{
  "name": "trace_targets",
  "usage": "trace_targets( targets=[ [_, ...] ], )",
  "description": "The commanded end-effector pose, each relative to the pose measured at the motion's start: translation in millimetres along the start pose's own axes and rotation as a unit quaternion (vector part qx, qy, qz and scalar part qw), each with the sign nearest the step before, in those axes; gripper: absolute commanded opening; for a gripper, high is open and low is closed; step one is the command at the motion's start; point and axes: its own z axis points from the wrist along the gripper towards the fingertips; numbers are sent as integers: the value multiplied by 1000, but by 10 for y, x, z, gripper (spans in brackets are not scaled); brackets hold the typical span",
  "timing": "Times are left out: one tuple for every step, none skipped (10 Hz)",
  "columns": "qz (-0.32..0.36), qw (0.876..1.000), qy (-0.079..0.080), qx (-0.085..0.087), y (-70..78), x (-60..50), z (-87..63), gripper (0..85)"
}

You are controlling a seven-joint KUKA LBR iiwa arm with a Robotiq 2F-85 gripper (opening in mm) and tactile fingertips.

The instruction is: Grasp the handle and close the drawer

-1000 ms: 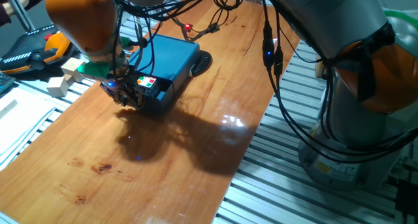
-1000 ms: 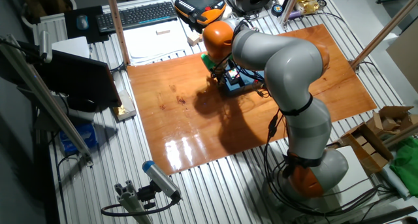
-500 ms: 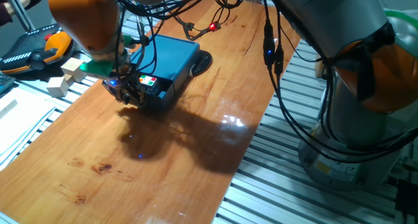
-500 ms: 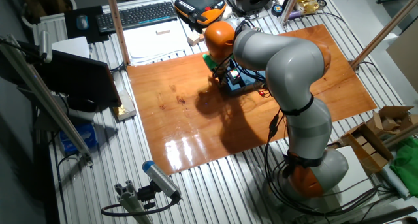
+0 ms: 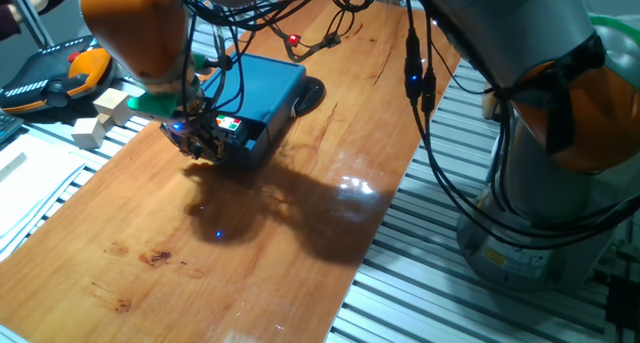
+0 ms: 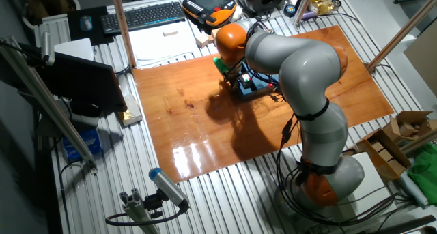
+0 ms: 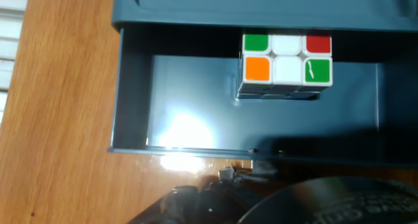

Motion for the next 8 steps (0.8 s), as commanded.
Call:
trace_targets(
  targets=[
    [3,1000,0,1,0,-6,-2,20],
    [4,1000,2,1,-5,-15,3,20],
    [2,1000,4,1,-15,-27,13,20],
    [0,1000,5,0,-22,-40,16,20],
    [-2,1000,5,0,-23,-51,12,20],
    [-4,1000,6,1,-25,-63,8,20],
    [-5,1000,8,2,-31,-72,10,20],
    [-5,1000,8,2,-36,-79,13,20]
  ],
)
